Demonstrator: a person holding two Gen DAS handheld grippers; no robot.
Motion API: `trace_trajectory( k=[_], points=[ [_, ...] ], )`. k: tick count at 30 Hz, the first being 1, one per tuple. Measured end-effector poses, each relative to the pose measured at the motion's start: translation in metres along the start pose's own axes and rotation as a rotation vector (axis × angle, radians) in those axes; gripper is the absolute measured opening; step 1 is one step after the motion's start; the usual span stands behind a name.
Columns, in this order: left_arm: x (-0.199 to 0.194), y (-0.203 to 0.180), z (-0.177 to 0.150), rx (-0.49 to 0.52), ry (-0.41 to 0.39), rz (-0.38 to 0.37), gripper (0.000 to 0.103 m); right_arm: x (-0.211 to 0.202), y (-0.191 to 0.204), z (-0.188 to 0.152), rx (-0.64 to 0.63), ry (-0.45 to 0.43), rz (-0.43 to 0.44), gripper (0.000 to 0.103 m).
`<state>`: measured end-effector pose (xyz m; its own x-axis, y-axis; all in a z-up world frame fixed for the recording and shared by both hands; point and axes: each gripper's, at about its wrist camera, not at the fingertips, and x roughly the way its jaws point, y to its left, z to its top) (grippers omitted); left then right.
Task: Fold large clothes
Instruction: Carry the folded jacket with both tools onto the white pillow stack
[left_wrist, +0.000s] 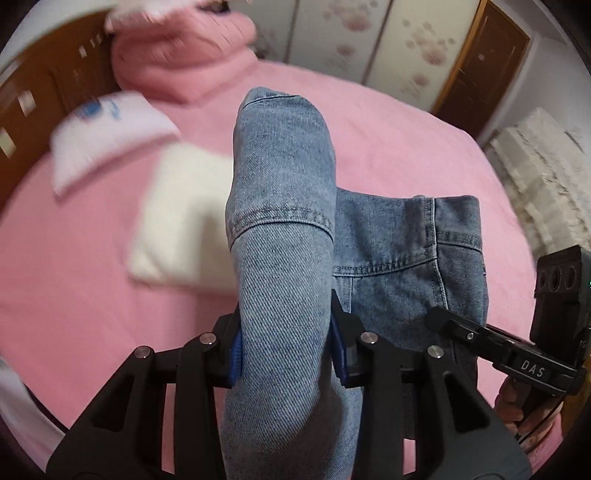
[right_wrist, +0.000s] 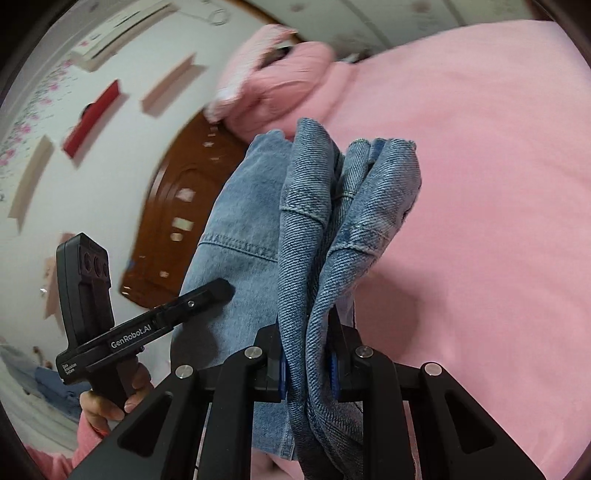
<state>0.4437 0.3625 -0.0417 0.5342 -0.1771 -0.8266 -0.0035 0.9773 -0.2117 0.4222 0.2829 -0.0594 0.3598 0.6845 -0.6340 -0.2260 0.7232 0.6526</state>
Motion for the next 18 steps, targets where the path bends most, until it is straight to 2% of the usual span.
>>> trace_trajectory(
  k=[3, 5, 7, 10, 12, 13, 15, 16, 17, 18],
  points=[
    [-0.007, 0.049, 0.060, 0.038, -0.074, 0.047, 0.033, 0.042, 0.054, 0.031, -0.061, -0.033, 0.050, 0.016],
    [-0.005, 0.080, 0.089, 0.039, -0.116, 0.056, 0.033, 0.080, 0.082, 0.057, -0.055, -0.065, 0.095, 0.016],
    [0.001, 0.117, 0.106, 0.034, -0.138, 0.063, 0.033, 0.110, 0.097, 0.073, -0.038, -0.090, 0.123, 0.016],
    [0.033, 0.179, 0.123, 0.005, -0.152, 0.050, 0.033, 0.169, 0.106, 0.096, 0.016, -0.116, 0.142, 0.016],
    [0.070, 0.214, 0.127, -0.017, -0.140, 0.027, 0.033, 0.206, 0.089, 0.102, 0.081, -0.110, 0.136, 0.016],
    [0.094, 0.224, 0.123, -0.013, -0.132, 0.018, 0.033, 0.199, 0.071, 0.099, 0.092, -0.099, 0.123, 0.016],
    [0.152, 0.245, 0.115, -0.002, -0.064, -0.006, 0.033, 0.256, 0.044, 0.101, 0.124, -0.047, 0.035, 0.016],
    [0.190, 0.255, 0.110, -0.008, 0.000, -0.021, 0.034, 0.275, 0.023, 0.096, 0.170, -0.010, -0.004, 0.016],
    [0.221, 0.258, 0.104, -0.014, 0.059, -0.004, 0.034, 0.289, -0.009, 0.103, 0.212, 0.026, -0.038, 0.016],
    [0.245, 0.261, 0.096, 0.013, 0.079, 0.066, 0.038, 0.300, -0.025, 0.092, 0.243, 0.062, -0.080, 0.016]
  ],
)
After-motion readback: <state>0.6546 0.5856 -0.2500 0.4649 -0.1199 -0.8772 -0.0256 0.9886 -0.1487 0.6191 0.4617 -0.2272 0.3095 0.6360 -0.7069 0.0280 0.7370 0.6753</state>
